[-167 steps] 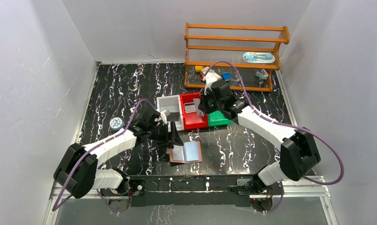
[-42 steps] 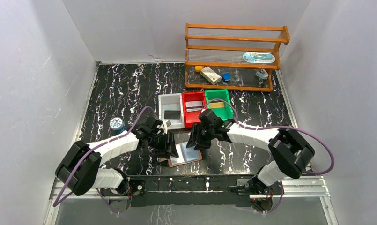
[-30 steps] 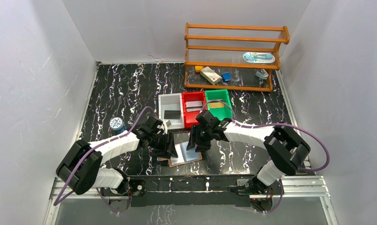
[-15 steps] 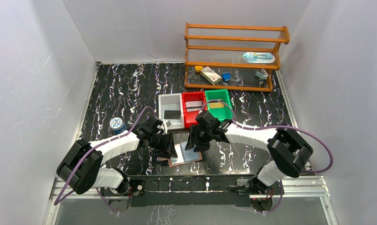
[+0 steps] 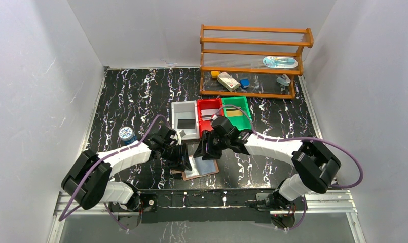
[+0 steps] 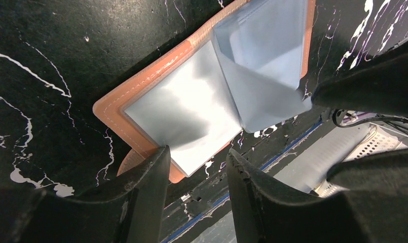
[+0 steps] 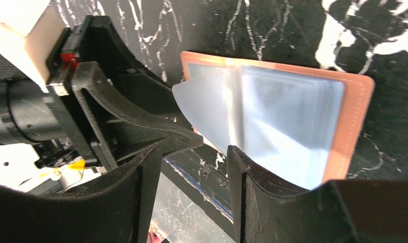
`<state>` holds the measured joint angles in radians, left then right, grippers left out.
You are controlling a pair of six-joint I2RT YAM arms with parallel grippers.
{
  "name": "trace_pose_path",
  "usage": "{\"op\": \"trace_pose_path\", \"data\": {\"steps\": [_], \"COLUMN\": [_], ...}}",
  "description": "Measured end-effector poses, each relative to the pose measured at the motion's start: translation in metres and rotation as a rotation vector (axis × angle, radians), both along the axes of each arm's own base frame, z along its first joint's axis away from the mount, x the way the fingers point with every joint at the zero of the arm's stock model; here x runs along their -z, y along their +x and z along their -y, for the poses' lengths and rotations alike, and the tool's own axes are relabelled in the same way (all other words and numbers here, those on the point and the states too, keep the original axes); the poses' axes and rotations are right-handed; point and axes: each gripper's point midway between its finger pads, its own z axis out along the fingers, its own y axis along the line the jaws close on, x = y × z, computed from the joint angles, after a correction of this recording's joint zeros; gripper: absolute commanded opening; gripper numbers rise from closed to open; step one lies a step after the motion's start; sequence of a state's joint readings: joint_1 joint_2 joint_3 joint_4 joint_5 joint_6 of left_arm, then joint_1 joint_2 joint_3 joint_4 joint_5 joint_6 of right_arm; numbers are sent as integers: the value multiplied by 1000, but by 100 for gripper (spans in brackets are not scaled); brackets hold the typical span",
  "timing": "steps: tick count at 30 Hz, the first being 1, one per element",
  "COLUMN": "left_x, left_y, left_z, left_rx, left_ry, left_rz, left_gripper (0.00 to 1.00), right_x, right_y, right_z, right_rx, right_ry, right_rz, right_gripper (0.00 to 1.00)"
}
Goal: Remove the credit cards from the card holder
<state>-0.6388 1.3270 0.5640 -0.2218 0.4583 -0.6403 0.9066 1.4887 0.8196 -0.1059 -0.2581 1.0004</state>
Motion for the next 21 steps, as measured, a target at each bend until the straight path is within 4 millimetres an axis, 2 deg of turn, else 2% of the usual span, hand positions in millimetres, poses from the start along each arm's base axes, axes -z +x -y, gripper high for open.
{"op": "trace_pose_path", "data": {"steps": [6,18,21], "left_x": [-1,-6,-5], "left_y": [1,4,6], "left_z": [-2,-9,-11], "left_rx": [-10,-42,-58], "left_ry": [12,37,50], "left_rz": [9,45,52], "left_gripper": [43,43,42], "right_x": [-7,4,13], "right_y": [-2,-10,-12], "right_z": [-13,-30,-33], "right_rx": [-22,-65,-75], "right_ry": [80,134,136], "right_rz": [-20,-101,-127], "right_gripper": [62,65,65]}}
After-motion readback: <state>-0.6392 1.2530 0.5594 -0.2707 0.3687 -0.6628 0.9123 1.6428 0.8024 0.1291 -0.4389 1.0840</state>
